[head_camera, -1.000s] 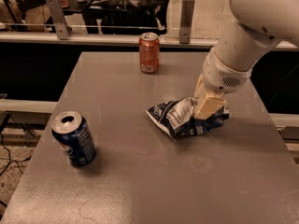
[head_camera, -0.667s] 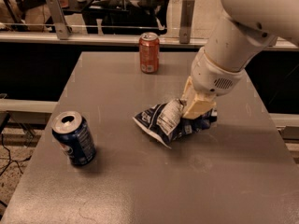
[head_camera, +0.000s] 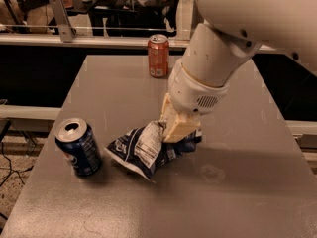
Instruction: Move blue chip bag near pepsi can
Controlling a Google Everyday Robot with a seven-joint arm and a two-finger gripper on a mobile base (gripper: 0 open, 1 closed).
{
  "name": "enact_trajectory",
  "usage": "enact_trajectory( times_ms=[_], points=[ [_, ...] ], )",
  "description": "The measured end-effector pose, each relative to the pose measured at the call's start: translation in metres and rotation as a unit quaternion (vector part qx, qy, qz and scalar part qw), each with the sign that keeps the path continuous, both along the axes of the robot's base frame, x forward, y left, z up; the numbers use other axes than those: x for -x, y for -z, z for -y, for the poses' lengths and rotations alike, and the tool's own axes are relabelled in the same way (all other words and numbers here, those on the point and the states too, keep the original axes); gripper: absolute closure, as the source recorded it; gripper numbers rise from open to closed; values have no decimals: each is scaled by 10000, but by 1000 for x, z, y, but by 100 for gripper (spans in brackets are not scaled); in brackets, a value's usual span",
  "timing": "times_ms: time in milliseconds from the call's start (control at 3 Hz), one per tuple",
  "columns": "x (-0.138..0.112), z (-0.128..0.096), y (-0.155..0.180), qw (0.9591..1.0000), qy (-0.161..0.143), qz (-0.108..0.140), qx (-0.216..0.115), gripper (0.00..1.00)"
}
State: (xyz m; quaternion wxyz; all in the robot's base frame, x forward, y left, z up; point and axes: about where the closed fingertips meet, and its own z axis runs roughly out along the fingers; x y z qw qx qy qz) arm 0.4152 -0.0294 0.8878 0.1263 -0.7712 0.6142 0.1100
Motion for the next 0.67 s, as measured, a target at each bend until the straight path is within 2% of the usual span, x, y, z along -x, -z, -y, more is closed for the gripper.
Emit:
enact_trajectory(
  times_ms=[333,667],
  points=[
    [13,-23,-1,9996,-283,-32,-46,83],
    [12,-34,2,9993,-356,9,-56,60]
  ],
)
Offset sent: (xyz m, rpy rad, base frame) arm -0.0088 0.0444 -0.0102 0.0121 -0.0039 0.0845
